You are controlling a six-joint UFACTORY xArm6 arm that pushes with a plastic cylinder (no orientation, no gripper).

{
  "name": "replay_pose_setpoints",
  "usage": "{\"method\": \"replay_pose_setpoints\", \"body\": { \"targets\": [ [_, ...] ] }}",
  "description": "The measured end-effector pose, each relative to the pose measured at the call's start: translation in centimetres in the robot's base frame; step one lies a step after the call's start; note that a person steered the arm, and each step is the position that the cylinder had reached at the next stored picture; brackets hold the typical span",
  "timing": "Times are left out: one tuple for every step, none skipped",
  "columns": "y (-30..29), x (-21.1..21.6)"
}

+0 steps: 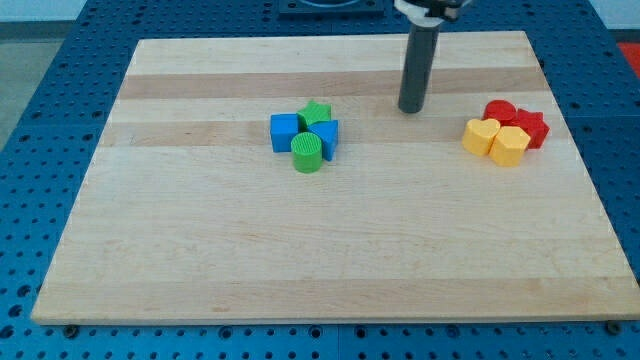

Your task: Separate the blue cube from the group of blocks

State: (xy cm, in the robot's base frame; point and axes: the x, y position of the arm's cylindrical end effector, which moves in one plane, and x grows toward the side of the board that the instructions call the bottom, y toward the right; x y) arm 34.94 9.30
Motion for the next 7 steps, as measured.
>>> {"method": "replay_pose_setpoints", "body": {
  "targets": [
    [-2.2,0.9],
    [-4.1,1.7],
    [-5.8,2.1],
    [-7.4,2.7],
    [-9.0,3.5],
    [-10.6,4.1],
    [-11.6,4.4]
  ]
}}
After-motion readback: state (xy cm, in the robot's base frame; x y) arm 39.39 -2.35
